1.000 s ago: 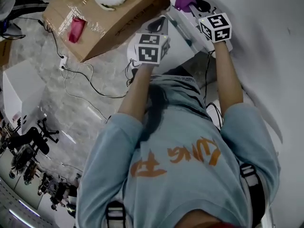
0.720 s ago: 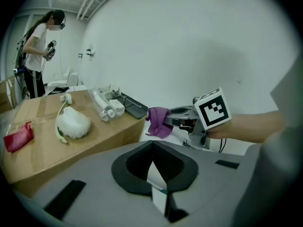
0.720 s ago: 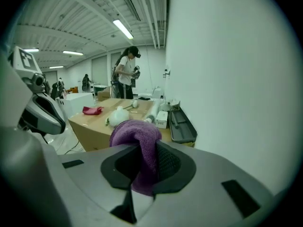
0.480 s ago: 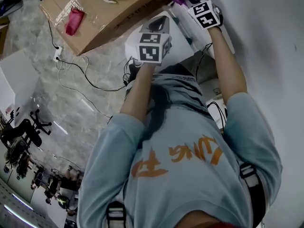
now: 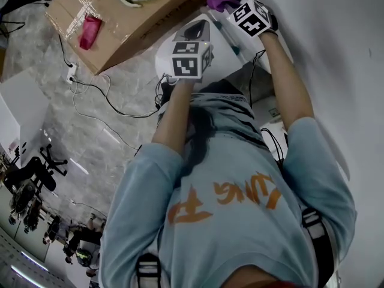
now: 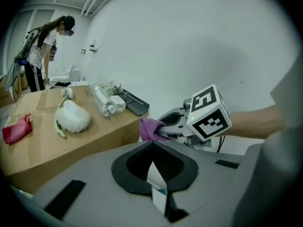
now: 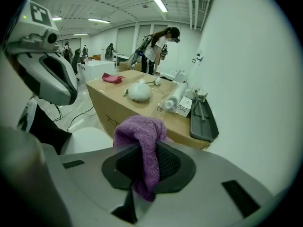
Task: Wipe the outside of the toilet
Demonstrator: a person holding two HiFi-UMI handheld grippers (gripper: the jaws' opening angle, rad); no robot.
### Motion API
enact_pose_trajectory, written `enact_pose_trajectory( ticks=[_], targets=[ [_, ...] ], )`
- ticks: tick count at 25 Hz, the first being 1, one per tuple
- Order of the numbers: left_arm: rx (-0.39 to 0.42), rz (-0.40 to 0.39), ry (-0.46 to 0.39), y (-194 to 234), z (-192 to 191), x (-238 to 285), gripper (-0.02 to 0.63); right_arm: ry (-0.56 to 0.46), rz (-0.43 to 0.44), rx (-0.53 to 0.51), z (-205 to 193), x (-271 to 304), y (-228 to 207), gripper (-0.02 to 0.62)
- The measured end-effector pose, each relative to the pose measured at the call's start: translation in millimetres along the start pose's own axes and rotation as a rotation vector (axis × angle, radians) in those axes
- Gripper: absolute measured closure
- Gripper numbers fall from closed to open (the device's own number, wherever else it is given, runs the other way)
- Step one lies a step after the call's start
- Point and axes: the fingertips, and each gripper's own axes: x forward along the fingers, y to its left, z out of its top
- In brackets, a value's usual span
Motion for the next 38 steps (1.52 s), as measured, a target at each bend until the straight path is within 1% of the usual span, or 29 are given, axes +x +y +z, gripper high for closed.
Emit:
enact_pose_trajectory(
  ticks=[4, 12, 20, 25, 28, 31, 38],
  targets=[
    [0.005, -0.001, -0.005, -2.0, 3.4, -1.6, 0.581, 0.000, 0.015, 0.009, -7.0, -7.6, 5.4, 0.534],
    [0.031, -0.013, -0.003, -8.4, -2.9, -7.4, 0.581, 0.023, 0.013, 0.032, -19.7, -16.7, 25.5, 0.534],
    [0.065, -0.020, -0.001, -12.6, -1.1, -17.4, 0.581, 0.018, -0.028, 0.086, -30.7, -28.2, 40.2, 0.532],
    [0.081, -0.029, 0.010, -15.6, -6.1, -21.7, 0.581, -0.005, -0.065, 0.150, -38.0, -35.6, 46.1, 0.529],
    [0.094, -0.045, 0.020, -21.9, -8.9, -20.9, 0.581, 0.018, -0.086, 0.157, -42.2, -39.2, 47.8, 0.529],
    [0.109, -0.062, 0.026, -30.0, -11.0, -19.1, 0.581, 0.030, -0.092, 0.176, -45.9, -43.1, 48.5, 0.528],
    [0.139, -0.091, 0.047, -45.9, -19.4, -17.9, 0.581, 0.003, -0.105, 0.227, -55.5, -57.8, 55.9, 0.529]
  ],
)
